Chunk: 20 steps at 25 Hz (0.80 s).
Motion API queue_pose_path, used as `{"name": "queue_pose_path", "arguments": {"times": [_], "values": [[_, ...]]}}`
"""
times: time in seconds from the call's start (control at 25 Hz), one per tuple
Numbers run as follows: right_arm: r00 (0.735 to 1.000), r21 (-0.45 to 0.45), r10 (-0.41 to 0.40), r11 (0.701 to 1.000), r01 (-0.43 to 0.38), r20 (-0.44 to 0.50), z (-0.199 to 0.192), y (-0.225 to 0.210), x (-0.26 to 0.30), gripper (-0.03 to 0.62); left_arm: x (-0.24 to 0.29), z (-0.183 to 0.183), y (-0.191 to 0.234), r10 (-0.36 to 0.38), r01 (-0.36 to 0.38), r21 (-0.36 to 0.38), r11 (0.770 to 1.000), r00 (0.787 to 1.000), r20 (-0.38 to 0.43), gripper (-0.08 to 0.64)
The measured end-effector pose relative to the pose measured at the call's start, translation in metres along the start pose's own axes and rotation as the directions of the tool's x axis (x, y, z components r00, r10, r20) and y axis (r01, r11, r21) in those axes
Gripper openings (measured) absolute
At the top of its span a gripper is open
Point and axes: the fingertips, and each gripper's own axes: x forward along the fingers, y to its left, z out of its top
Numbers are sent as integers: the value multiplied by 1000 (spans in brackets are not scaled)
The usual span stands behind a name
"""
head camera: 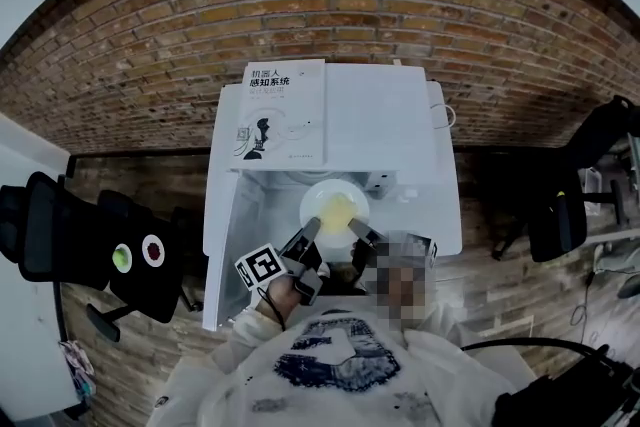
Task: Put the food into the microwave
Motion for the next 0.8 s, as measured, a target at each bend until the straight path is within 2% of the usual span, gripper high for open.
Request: {"name": "queue_pose_path", "arguments": {"times": [0.16,0.8], "values": [[1000,-8,-15,1000,15,10,7,-7,9,30,3,7,25,79,-78,50,996,997,-23,38],[997,19,-80,997,80,3,30,-52,59,31,29,40,85,163,-163,40,986,987,-12,38]]}}
